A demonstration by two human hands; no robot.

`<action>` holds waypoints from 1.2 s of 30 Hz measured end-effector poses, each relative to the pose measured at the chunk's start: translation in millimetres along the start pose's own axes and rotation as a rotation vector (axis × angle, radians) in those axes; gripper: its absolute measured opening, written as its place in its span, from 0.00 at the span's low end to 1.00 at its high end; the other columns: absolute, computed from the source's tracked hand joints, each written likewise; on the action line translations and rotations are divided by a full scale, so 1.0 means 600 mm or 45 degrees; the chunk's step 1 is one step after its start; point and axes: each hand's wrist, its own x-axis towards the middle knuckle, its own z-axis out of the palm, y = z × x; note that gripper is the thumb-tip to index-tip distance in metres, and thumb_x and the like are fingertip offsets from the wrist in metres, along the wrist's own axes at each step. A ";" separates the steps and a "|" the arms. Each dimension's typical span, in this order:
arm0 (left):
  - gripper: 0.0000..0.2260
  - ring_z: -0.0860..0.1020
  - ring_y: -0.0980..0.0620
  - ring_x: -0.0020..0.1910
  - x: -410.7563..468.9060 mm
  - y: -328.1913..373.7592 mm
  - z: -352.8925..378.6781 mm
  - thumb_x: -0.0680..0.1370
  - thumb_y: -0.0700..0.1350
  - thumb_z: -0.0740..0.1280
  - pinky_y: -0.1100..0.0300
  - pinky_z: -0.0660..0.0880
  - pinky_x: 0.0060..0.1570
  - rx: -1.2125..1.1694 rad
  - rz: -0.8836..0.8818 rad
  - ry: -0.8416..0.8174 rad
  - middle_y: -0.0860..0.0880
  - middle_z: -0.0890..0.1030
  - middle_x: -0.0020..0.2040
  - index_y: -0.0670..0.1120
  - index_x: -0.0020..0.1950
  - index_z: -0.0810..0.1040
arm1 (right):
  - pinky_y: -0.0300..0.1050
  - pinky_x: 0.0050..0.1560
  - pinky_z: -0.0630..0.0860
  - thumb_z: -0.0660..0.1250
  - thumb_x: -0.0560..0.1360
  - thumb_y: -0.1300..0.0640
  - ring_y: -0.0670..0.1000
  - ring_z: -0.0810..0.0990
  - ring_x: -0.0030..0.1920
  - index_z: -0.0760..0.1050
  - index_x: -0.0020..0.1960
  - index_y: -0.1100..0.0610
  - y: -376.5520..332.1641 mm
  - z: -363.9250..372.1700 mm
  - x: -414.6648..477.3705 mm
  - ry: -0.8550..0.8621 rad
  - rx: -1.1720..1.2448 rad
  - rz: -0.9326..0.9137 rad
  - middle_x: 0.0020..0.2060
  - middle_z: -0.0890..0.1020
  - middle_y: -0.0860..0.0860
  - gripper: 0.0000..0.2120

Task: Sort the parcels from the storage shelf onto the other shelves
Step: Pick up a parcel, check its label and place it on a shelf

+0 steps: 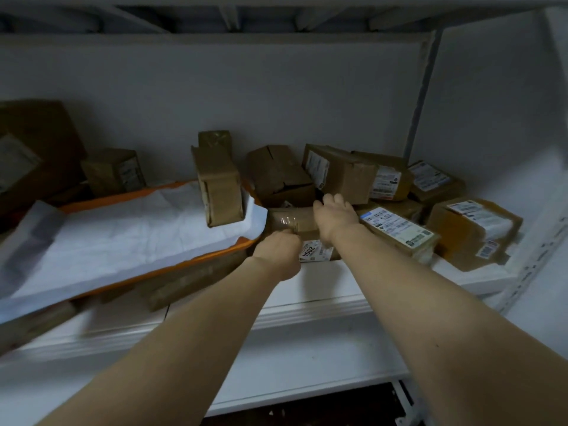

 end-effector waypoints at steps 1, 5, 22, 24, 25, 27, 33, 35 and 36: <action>0.17 0.74 0.43 0.62 -0.001 0.000 0.000 0.78 0.38 0.62 0.52 0.73 0.62 0.001 0.004 0.000 0.42 0.75 0.64 0.42 0.67 0.74 | 0.50 0.65 0.64 0.70 0.71 0.61 0.58 0.63 0.66 0.64 0.71 0.59 0.001 -0.002 -0.005 0.029 -0.042 -0.003 0.66 0.65 0.57 0.31; 0.14 0.78 0.43 0.55 -0.008 0.001 -0.005 0.78 0.38 0.61 0.50 0.77 0.56 0.027 0.022 -0.022 0.42 0.79 0.57 0.42 0.61 0.78 | 0.52 0.68 0.62 0.74 0.68 0.58 0.60 0.61 0.69 0.64 0.70 0.57 0.004 -0.010 -0.021 0.075 -0.065 -0.012 0.68 0.64 0.57 0.33; 0.13 0.77 0.43 0.57 -0.051 0.017 -0.024 0.79 0.44 0.62 0.53 0.75 0.55 -0.187 -0.094 0.162 0.42 0.78 0.59 0.42 0.62 0.76 | 0.50 0.57 0.76 0.72 0.69 0.49 0.55 0.78 0.54 0.74 0.63 0.56 0.062 -0.042 -0.137 0.002 1.433 0.562 0.57 0.78 0.54 0.25; 0.14 0.76 0.43 0.58 -0.053 0.023 -0.026 0.80 0.45 0.60 0.53 0.73 0.54 -0.398 -0.184 0.191 0.41 0.78 0.59 0.40 0.62 0.74 | 0.42 0.46 0.79 0.70 0.72 0.50 0.52 0.79 0.45 0.76 0.56 0.57 0.075 -0.042 -0.169 0.055 1.691 0.702 0.49 0.81 0.54 0.16; 0.15 0.76 0.42 0.59 -0.052 0.026 -0.029 0.80 0.45 0.59 0.53 0.73 0.55 -0.522 -0.239 0.198 0.41 0.77 0.60 0.39 0.63 0.72 | 0.40 0.38 0.78 0.68 0.75 0.51 0.51 0.79 0.41 0.76 0.54 0.57 0.078 -0.040 -0.184 0.045 1.845 0.787 0.45 0.81 0.54 0.13; 0.18 0.74 0.40 0.61 -0.051 0.038 -0.037 0.80 0.43 0.58 0.51 0.72 0.59 -0.842 -0.354 0.175 0.39 0.75 0.64 0.38 0.69 0.65 | 0.42 0.34 0.74 0.66 0.77 0.49 0.51 0.79 0.39 0.76 0.52 0.56 0.085 -0.035 -0.218 -0.006 2.168 0.941 0.41 0.81 0.53 0.11; 0.19 0.74 0.40 0.60 -0.041 0.074 -0.059 0.82 0.42 0.54 0.52 0.73 0.56 -1.469 -0.534 0.093 0.37 0.72 0.64 0.36 0.71 0.62 | 0.53 0.50 0.77 0.65 0.76 0.45 0.58 0.81 0.50 0.77 0.55 0.54 0.101 0.001 -0.266 -0.020 2.640 1.152 0.48 0.84 0.56 0.15; 0.17 0.74 0.41 0.55 -0.042 0.077 -0.065 0.82 0.41 0.55 0.54 0.72 0.50 -1.663 -0.524 0.049 0.39 0.74 0.59 0.37 0.69 0.66 | 0.56 0.57 0.76 0.66 0.74 0.45 0.59 0.81 0.53 0.75 0.60 0.52 0.102 0.005 -0.272 0.004 2.692 1.172 0.52 0.84 0.57 0.18; 0.18 0.74 0.41 0.54 -0.043 0.077 -0.069 0.81 0.42 0.57 0.52 0.73 0.51 -1.754 -0.521 0.033 0.39 0.74 0.58 0.38 0.69 0.67 | 0.56 0.58 0.75 0.66 0.74 0.45 0.60 0.81 0.54 0.75 0.62 0.52 0.104 0.005 -0.274 0.014 2.717 1.176 0.52 0.84 0.57 0.19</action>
